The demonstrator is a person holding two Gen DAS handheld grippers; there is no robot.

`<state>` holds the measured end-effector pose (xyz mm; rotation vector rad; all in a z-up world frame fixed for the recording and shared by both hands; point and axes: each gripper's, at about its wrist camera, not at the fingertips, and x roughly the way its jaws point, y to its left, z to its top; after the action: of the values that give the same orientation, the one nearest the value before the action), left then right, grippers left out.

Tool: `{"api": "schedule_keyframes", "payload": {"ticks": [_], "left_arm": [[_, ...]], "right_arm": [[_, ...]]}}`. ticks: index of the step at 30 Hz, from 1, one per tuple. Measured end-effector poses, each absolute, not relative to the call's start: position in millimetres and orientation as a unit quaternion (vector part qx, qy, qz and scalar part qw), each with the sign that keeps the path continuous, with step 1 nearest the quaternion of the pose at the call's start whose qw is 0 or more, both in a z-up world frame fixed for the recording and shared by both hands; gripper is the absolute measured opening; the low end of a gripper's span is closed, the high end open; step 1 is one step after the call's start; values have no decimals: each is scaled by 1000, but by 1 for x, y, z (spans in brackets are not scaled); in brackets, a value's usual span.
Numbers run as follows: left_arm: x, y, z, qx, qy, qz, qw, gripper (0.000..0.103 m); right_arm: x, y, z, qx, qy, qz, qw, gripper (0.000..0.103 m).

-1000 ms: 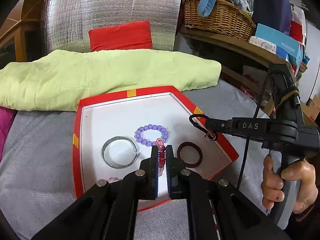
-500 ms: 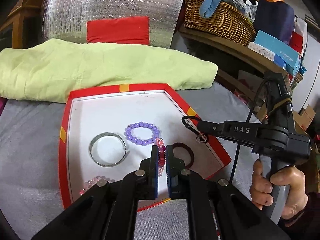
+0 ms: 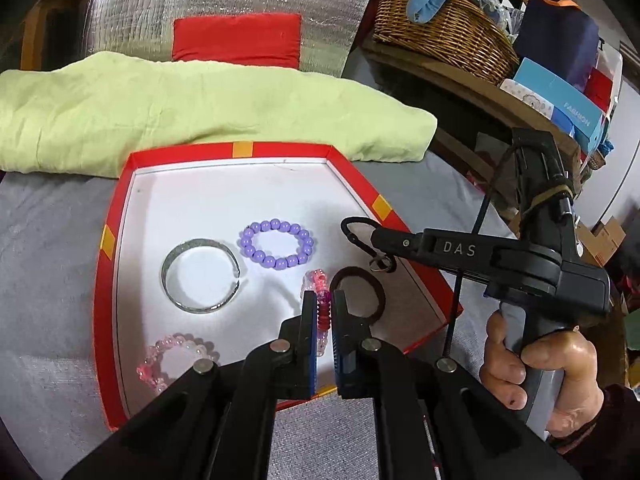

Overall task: Organize jewelry
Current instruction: 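Lower the pink strand and black clip toward the box interior, still gripped, then open the left tool to drop the pink strand while the right tool releases the black clip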

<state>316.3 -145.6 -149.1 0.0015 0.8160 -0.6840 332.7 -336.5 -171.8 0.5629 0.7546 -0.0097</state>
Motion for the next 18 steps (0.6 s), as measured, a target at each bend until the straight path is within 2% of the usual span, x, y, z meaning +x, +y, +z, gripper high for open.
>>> {"api": "schedule_keyframes", "payload": {"ticks": [18], "left_arm": [[320, -141, -153, 9, 403, -299, 865, 7]], "right_arm": [[334, -333, -170, 246, 366, -23, 897, 7]]}}
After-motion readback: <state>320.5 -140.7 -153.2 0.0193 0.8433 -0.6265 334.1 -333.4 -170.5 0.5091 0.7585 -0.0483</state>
